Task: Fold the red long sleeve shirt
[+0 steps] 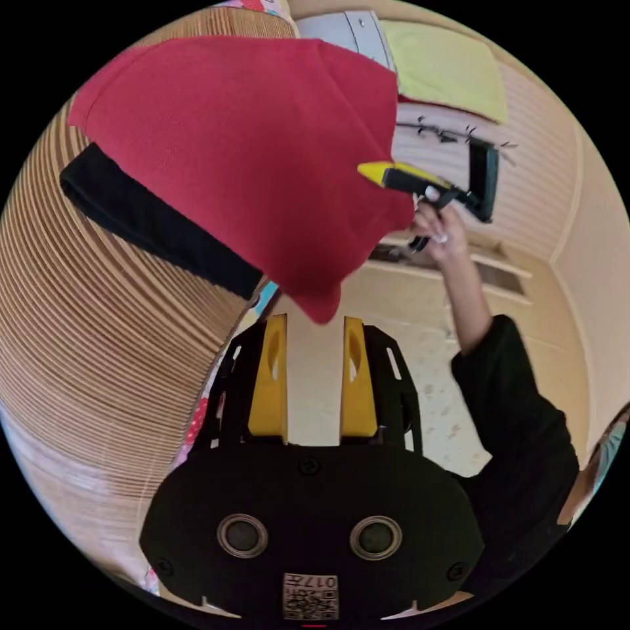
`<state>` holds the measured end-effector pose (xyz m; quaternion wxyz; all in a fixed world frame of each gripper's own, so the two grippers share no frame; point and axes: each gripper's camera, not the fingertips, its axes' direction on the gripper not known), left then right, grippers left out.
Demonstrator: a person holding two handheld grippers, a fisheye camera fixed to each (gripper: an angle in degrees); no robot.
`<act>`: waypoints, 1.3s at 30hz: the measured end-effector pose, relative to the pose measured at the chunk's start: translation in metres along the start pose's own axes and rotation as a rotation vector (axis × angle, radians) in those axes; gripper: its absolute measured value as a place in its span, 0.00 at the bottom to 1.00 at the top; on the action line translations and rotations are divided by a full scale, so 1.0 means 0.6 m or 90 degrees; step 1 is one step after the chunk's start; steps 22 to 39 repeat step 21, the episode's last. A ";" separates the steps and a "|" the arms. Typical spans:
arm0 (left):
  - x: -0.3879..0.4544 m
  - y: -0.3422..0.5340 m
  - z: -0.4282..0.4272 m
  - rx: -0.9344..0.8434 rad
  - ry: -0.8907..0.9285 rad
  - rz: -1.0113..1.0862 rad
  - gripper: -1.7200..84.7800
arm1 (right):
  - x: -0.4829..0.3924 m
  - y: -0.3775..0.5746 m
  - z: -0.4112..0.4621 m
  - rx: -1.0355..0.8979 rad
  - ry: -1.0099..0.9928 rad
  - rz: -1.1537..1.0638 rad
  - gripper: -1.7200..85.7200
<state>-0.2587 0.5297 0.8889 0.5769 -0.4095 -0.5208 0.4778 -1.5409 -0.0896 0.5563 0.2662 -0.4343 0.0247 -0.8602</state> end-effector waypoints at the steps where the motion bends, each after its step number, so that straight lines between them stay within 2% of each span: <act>1: 0.006 0.003 0.031 -0.061 -0.127 0.004 0.17 | 0.023 0.009 0.008 -0.011 0.081 0.060 0.18; 2: 0.003 0.019 0.058 -0.116 -0.242 0.008 0.16 | 0.033 0.017 0.014 -0.015 0.124 0.091 0.18; 3: -0.004 0.032 0.071 -0.142 -0.287 0.008 0.16 | 0.050 0.041 0.031 -0.026 0.199 0.154 0.17; 5: -0.052 0.112 0.104 -0.226 -0.369 -0.016 0.16 | 0.068 0.092 0.070 -0.044 0.228 0.240 0.16; 8: -0.140 0.260 0.099 -0.269 -0.389 -0.116 0.15 | 0.071 0.216 0.181 -0.094 0.127 0.368 0.14; 12: -0.235 0.475 0.038 -0.236 -0.387 -0.287 0.14 | -0.011 0.428 0.393 -0.293 0.037 0.518 0.12; 15: -0.272 0.662 -0.038 -0.115 -0.398 -0.430 0.13 | -0.114 0.566 0.509 -0.380 -0.034 0.631 0.12; 20: -0.195 0.957 -0.131 0.303 -0.509 -0.601 0.10 | -0.250 0.669 0.607 -0.350 -0.156 0.815 0.12; 21: -0.184 0.982 -0.133 0.347 -0.510 -0.608 0.10 | -0.267 0.666 0.622 -0.324 -0.181 0.842 0.12; 39: -0.184 0.982 -0.133 0.347 -0.510 -0.608 0.10 | -0.267 0.666 0.622 -0.324 -0.181 0.842 0.12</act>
